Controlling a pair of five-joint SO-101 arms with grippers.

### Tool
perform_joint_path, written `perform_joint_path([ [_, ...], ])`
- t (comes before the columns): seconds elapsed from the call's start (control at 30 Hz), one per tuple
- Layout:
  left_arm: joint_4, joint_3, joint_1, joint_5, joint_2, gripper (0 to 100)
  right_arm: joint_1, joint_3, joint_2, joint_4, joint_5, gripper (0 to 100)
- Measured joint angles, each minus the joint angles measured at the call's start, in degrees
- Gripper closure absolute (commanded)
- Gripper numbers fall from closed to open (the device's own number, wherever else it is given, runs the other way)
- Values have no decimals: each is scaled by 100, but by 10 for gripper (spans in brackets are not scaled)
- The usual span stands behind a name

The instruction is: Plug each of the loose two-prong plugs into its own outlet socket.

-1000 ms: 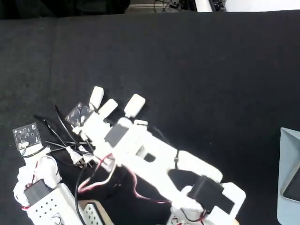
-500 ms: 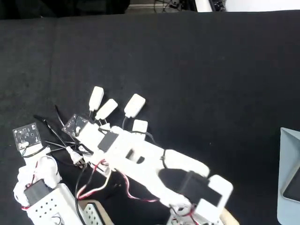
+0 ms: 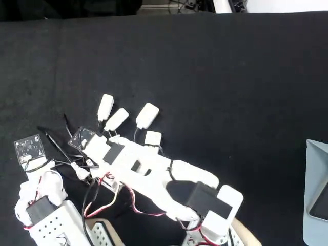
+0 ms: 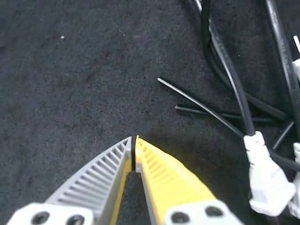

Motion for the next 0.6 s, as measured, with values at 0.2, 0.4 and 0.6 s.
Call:
perform_joint_path([
  [0.2,0,0,0,0,0,970,44,0,0,0,9,987],
  [0.4,0,0,0,0,0,970,360,0,-695,536,9,987],
  [0.6,-79,-484,9,0,0,970,677,149,-2268,870,9,987],
])
